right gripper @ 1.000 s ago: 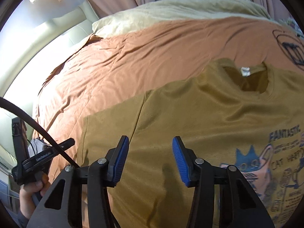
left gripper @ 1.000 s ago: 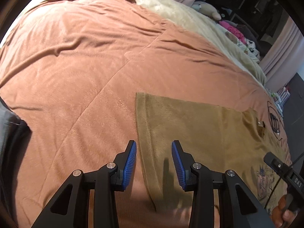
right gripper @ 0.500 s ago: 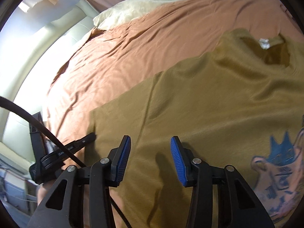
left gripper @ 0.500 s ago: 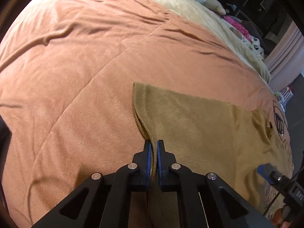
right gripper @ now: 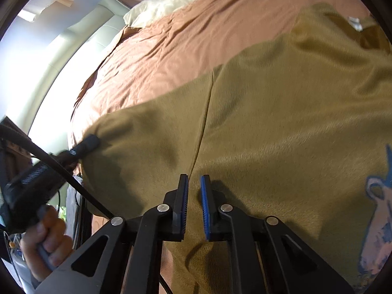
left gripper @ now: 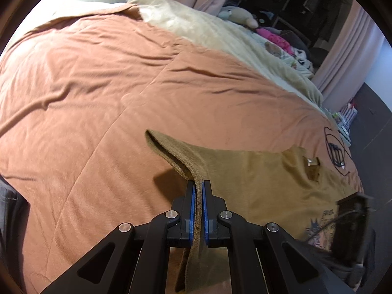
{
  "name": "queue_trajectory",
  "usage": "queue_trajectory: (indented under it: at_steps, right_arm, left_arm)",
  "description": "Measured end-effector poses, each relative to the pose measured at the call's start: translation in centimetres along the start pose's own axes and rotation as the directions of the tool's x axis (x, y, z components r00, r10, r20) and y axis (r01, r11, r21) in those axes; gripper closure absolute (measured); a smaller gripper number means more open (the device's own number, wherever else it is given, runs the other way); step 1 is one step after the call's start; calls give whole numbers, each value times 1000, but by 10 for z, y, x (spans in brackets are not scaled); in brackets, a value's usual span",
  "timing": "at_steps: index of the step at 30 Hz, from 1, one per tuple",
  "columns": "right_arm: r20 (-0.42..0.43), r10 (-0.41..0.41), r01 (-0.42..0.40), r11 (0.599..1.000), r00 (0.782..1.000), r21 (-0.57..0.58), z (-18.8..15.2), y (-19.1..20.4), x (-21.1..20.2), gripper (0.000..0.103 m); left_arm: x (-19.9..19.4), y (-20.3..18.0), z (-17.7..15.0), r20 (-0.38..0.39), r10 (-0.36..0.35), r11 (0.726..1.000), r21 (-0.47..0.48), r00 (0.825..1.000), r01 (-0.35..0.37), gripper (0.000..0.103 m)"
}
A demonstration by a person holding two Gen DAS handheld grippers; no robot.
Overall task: Fold small clothes
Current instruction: 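Grasp the T-shirt side edge with the left gripper and fold it inward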
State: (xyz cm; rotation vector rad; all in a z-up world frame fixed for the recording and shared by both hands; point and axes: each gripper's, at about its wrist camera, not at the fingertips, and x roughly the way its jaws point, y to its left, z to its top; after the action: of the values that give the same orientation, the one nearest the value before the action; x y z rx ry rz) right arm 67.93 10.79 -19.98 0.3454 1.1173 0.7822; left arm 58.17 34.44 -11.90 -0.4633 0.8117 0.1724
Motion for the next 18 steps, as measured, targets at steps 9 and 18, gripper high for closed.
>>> queue_trajectory:
  at_steps: [9, 18]
  right_arm:
    - [-37, 35, -33, 998, 999, 48, 13, -10, 2, 100]
    - [37, -18, 14, 994, 999, 108, 25, -22, -38, 65]
  left_arm:
    - [-15, -43, 8, 6, -28, 996, 89, 1000, 28, 98]
    - [-17, -89, 5, -8, -74, 986, 146, 997, 74, 98]
